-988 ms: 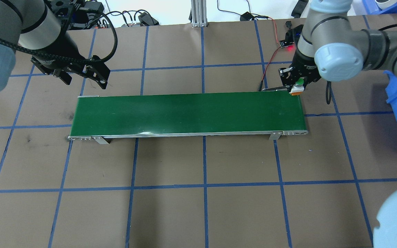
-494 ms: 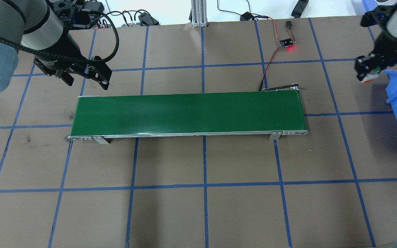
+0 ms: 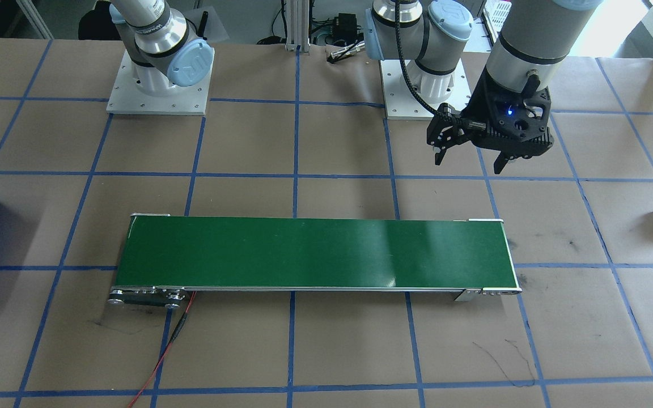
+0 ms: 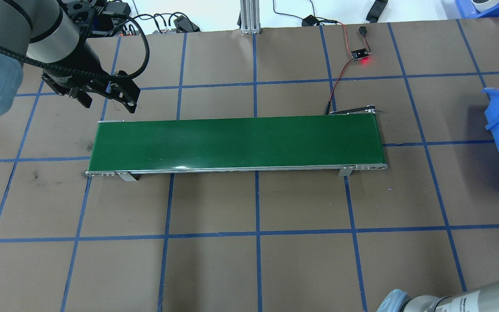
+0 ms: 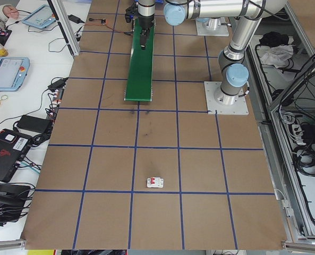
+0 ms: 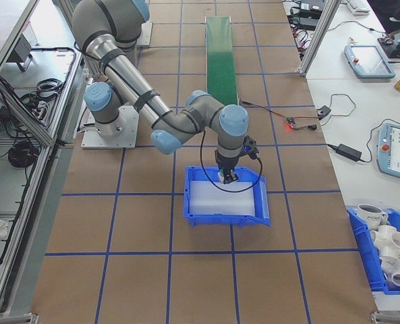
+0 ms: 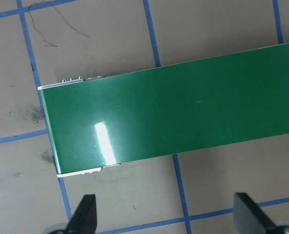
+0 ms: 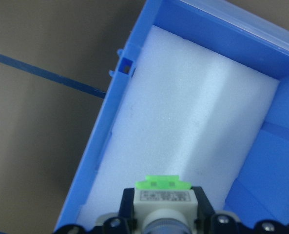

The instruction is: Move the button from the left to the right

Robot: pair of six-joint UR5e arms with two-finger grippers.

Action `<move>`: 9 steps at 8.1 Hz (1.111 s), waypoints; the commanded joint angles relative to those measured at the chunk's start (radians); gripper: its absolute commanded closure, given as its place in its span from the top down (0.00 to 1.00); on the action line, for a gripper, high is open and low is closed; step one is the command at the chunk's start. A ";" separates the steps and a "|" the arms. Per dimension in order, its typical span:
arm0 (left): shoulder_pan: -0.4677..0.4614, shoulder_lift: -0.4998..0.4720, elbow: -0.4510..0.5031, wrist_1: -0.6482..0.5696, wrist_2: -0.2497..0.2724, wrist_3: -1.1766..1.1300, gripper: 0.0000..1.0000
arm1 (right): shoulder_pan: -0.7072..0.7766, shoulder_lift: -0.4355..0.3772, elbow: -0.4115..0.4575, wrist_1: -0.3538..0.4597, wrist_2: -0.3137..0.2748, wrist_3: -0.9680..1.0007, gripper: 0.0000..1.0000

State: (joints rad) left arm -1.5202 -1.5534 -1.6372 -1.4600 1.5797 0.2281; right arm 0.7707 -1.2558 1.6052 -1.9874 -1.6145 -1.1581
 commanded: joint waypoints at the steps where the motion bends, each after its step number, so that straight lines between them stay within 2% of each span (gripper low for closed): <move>1: 0.000 0.003 -0.006 0.001 -0.006 -0.007 1.00 | -0.073 0.139 0.002 -0.103 0.024 -0.090 0.00; 2: 0.000 0.004 -0.007 0.004 -0.006 -0.007 1.00 | -0.073 0.171 0.012 -0.149 0.033 -0.091 0.00; 3: 0.000 0.006 -0.009 0.007 -0.006 0.000 1.00 | -0.073 0.179 0.015 -0.162 0.038 -0.091 0.00; 5: 0.000 0.006 -0.010 0.013 -0.006 -0.007 1.00 | -0.073 0.203 0.021 -0.186 0.071 -0.092 0.07; 6: 0.000 0.006 -0.010 0.014 -0.006 -0.003 1.00 | -0.074 0.203 0.021 -0.192 0.073 -0.092 0.27; 7: 0.000 0.006 -0.009 0.014 -0.004 0.003 1.00 | -0.074 0.197 0.021 -0.195 0.073 -0.092 0.56; 9: 0.000 0.009 -0.009 0.012 -0.001 0.007 1.00 | -0.074 0.179 0.021 -0.192 0.076 -0.089 0.93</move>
State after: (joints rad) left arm -1.5202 -1.5468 -1.6464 -1.4467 1.5758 0.2308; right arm 0.6971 -1.0607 1.6259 -2.1806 -1.5417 -1.2500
